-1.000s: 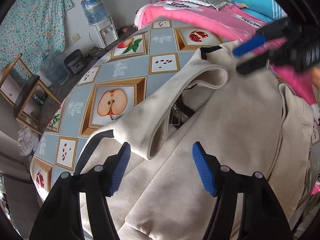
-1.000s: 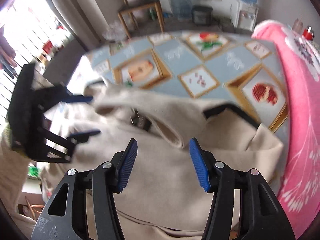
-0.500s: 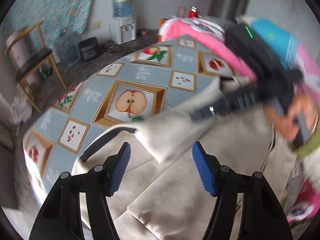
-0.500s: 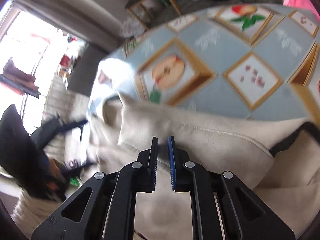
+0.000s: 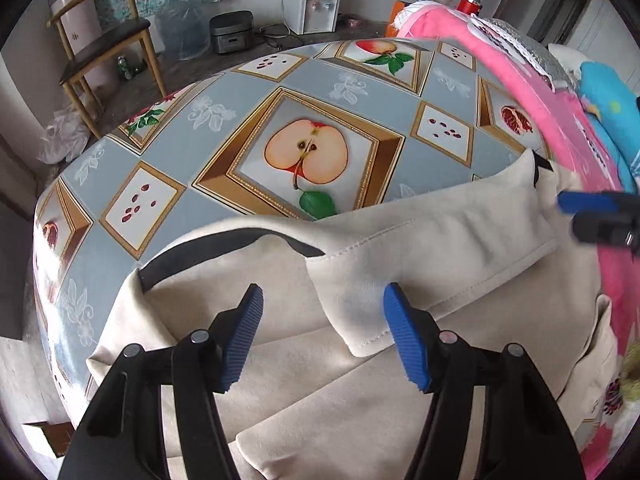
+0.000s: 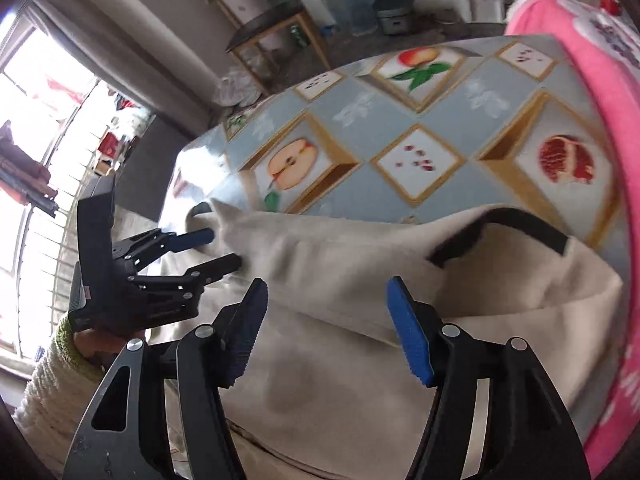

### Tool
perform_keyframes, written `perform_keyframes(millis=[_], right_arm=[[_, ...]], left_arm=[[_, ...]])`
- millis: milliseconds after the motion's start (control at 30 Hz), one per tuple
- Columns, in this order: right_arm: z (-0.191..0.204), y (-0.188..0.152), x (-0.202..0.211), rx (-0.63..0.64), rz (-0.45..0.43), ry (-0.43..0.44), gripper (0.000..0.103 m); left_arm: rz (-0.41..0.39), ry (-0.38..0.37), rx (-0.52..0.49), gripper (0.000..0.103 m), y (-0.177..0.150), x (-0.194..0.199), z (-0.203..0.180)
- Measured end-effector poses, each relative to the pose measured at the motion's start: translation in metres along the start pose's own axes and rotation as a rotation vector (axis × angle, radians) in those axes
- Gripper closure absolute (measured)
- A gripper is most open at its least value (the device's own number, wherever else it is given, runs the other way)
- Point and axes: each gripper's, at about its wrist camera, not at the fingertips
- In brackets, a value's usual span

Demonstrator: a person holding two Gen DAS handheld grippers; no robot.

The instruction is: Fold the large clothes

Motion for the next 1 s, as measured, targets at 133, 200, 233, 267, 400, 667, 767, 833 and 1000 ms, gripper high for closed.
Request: perform_keyframes(millis=[133,200,233,267,400,667,767,833,1000], right_arm=[[-0.045,-0.007,0.002,-0.129,0.048,-0.079,0.042],[-0.061,-0.008,-0.009,-0.187,0.094,-0.067,0.045],[-0.062,-0.01,-0.014,-0.203,0.108,-0.042,0.05],[-0.065,-0.012,-0.018,-0.21,0.122,-0.024,0.052],[-0.057,-0.011,-0.032,-0.209,0.137,0.024,0.076],[-0.022,0.009,-0.044,0.048,0.041,-0.175,0.092],[-0.019,-0.005,-0.054,0.186,0.091,-0.219,0.091],[-0.013,-0.011,-0.049,0.261,0.092,-0.223,0.09],[-0.012,-0.004,-0.029,0.261,0.053,-0.3,0.07]], left_arm=[[-0.014,0.04,-0.048,0.042,-0.001,-0.003,-0.002],[-0.015,0.054,-0.056,0.042,-0.001,-0.006,-0.002],[-0.014,0.059,-0.059,0.042,0.0,-0.008,-0.002],[-0.015,0.066,-0.064,0.043,0.001,-0.009,-0.003],[-0.025,0.101,-0.104,0.043,0.003,-0.014,-0.007],[-0.06,0.159,-0.175,0.043,0.011,-0.023,-0.008],[-0.055,0.164,-0.211,0.043,0.008,-0.025,-0.011],[-0.055,0.163,-0.25,0.043,0.006,-0.023,-0.013],[-0.05,0.158,-0.259,0.043,0.006,-0.022,-0.012]])
Point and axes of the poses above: each gripper's, at about its wrist camera, not at the fingertips, and x roughly against the way its jaws point, z to its left, y to its top, and after that the axes turned 12 degrees about -z, right-handed
